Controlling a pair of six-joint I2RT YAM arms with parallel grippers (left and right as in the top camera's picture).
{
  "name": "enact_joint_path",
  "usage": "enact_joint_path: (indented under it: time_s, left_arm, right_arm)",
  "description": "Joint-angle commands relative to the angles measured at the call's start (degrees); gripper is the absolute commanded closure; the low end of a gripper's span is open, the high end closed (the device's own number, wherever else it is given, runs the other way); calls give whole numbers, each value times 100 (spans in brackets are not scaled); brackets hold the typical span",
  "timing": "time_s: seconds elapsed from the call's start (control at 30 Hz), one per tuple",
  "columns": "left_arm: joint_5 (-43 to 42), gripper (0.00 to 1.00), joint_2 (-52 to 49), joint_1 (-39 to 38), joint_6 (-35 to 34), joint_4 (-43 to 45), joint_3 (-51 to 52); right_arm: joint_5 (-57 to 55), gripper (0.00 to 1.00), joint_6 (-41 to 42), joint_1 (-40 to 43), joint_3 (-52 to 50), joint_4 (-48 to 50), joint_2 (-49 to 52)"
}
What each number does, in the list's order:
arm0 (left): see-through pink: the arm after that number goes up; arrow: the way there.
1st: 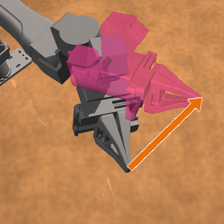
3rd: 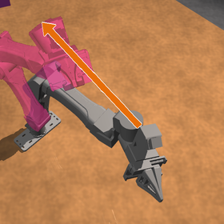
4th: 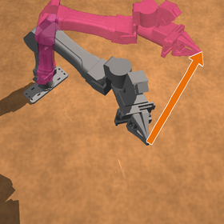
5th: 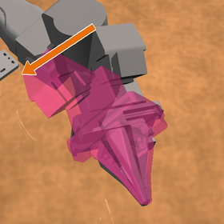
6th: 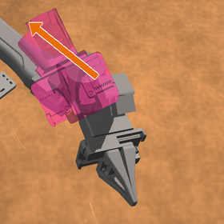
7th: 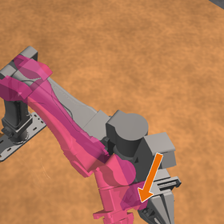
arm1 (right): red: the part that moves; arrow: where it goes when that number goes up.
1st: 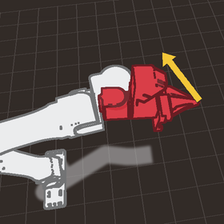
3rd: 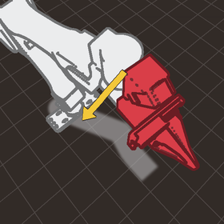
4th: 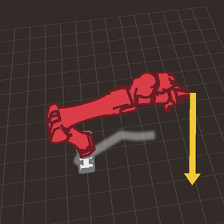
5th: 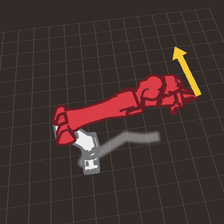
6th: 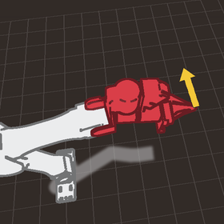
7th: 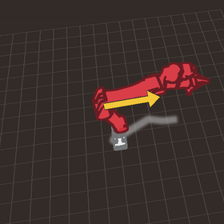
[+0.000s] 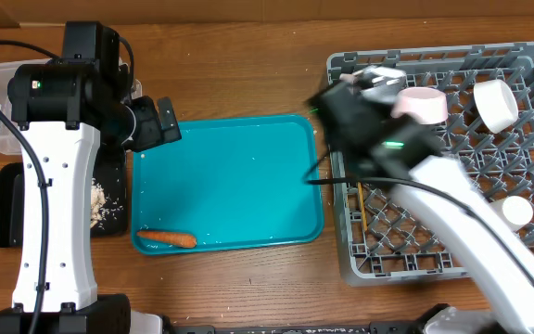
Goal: Sort waste into correct bins and load items into the dishwasher
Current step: 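Grasp the white plate with the right gripper and stand it in the rack, then grasp the carrot with the left gripper and drop it on the black tray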
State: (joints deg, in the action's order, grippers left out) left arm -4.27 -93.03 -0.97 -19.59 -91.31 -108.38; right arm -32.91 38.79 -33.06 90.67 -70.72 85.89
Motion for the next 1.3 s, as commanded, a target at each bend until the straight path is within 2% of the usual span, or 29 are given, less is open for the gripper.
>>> enact_joint_path:
  time_s: [0.0, 0.1, 0.3, 0.47, 0.7, 0.87, 1.1, 1.27]
  left_arm:
    - [-240, 0, -63, 20, -35, -22, 319]
    - [-238, 0, -63, 20, -258, -17, 699]
    - [-203, 0, -55, 20, -1311, 48, 1753]
    - [560, 0, 122, 20, -2494, 474, 2695]
    - [442, 0, 431, 22, -3233, 1462, 4072]
    - [435, 0, 431, 26, -3477, 2151, 4848]
    - [424, 0, 428, 33, -3530, 3381, 5591]
    - [424, 0, 428, 31, -3530, 3759, 5884]
  right_arm:
    - [859, 12, -334, 841, 140, -188, -562]
    - [1366, 9, -660, 1596, 138, -378, -697]
    - [2081, 6, -1231, 2979, 120, -824, -579]
    - [2124, 2, -1403, 3716, 116, -1062, -365]
    - [2358, 1, -1486, 3989, 39, -1108, -107]
    - [2356, 1, -1504, 3989, 2, -1108, -57]
    - [2356, 1, -1504, 3989, 2, -1108, -57]
    - [2356, 1, -1504, 3989, 2, -1154, -57]
